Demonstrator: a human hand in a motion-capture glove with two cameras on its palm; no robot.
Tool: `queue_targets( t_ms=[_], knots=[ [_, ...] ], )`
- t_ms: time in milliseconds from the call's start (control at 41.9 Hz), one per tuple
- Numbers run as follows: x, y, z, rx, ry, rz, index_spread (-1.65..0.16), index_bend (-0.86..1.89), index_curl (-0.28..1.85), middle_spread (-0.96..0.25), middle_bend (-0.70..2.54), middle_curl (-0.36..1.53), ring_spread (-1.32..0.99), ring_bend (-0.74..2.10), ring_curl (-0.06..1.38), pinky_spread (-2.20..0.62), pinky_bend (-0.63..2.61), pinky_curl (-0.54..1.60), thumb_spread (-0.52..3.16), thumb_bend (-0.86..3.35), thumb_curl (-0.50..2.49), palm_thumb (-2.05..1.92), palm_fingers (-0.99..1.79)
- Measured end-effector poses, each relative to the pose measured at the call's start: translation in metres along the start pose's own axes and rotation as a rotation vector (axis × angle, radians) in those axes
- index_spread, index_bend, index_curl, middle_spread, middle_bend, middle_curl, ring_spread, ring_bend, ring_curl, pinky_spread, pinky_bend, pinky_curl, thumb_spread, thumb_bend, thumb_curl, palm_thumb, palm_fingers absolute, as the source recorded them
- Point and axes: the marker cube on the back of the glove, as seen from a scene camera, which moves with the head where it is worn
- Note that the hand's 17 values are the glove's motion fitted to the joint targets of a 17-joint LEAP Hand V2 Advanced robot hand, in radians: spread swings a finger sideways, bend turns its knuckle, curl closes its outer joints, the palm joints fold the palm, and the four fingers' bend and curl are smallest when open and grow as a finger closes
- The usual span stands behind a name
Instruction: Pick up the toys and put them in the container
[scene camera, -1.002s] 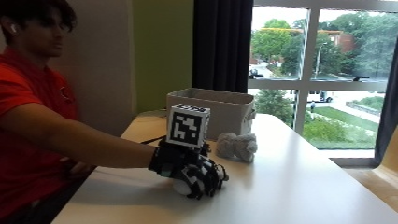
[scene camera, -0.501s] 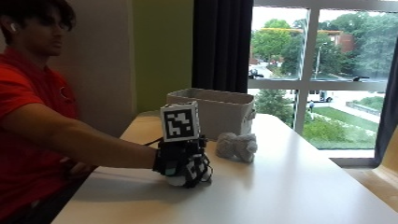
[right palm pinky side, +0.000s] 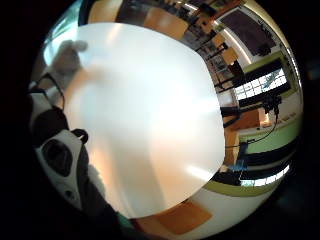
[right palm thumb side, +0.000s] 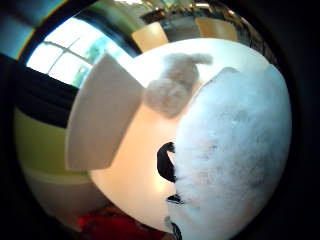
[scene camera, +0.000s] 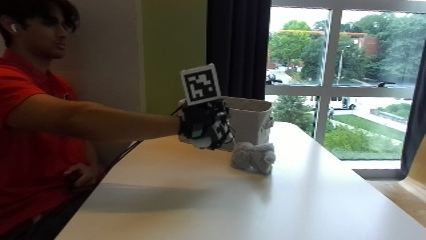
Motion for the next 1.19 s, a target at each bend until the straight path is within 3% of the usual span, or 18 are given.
queue_targets(
  t_ms=[644, 978, 1192],
  knots=[
    [-0.200, -0.069, -0.113, 0.231, -0.137, -0.279, -0.23, 0.82, 0.80, -0.33, 1.06, 0.75, -0.38, 1.25, 0.52, -0.43, 0.92, 0.42, 0.52, -0.01, 0.88, 0.46, 1.21],
    [-0.320, -0.076, -0.115, 0.334, -0.166, -0.386, -0.23, 0.79, 0.80, -0.33, 1.04, 0.74, -0.38, 1.23, 0.51, -0.43, 0.91, 0.42, 0.51, -0.02, 0.94, 0.42, 1.16],
    [-0.332, -0.080, -0.100, 0.220, -0.168, -0.355, -0.25, 0.67, 0.79, -0.35, 0.97, 0.72, -0.38, 1.21, 0.49, -0.44, 0.87, 0.39, 0.57, -0.02, 0.95, 0.38, 1.07]
  ],
)
